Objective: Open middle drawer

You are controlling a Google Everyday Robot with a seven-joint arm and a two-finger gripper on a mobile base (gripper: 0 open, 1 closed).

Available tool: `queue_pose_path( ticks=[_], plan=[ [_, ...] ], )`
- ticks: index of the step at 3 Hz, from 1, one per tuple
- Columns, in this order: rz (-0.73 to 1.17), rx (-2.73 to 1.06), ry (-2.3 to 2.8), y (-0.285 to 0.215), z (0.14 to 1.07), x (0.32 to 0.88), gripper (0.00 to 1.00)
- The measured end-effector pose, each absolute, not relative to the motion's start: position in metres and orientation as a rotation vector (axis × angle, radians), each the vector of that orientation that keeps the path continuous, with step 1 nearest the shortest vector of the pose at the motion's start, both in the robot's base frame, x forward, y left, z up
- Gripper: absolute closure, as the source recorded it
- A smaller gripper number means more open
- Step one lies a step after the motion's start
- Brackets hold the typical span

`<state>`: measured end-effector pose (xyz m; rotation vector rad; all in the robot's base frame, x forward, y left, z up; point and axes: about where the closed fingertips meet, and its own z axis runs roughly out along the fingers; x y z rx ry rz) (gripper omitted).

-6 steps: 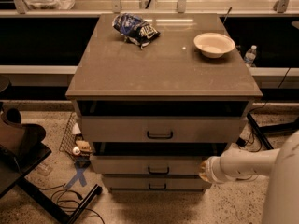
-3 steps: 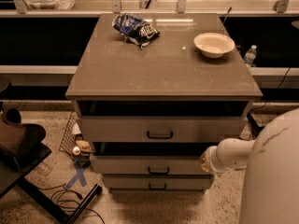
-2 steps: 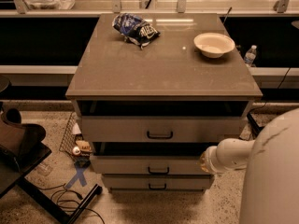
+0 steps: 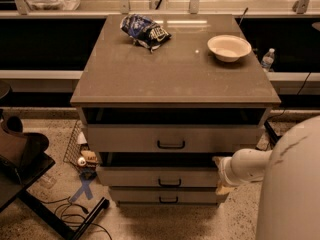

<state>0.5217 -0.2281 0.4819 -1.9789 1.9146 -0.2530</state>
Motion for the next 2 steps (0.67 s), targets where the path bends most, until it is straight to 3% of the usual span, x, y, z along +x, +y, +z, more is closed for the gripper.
queue_pose_path(
  ticks=[2],
  plan=[
    [-0.252, -1.98, 1.914, -0.2277, 0.4816, 0.5216, 0.0]
  ],
)
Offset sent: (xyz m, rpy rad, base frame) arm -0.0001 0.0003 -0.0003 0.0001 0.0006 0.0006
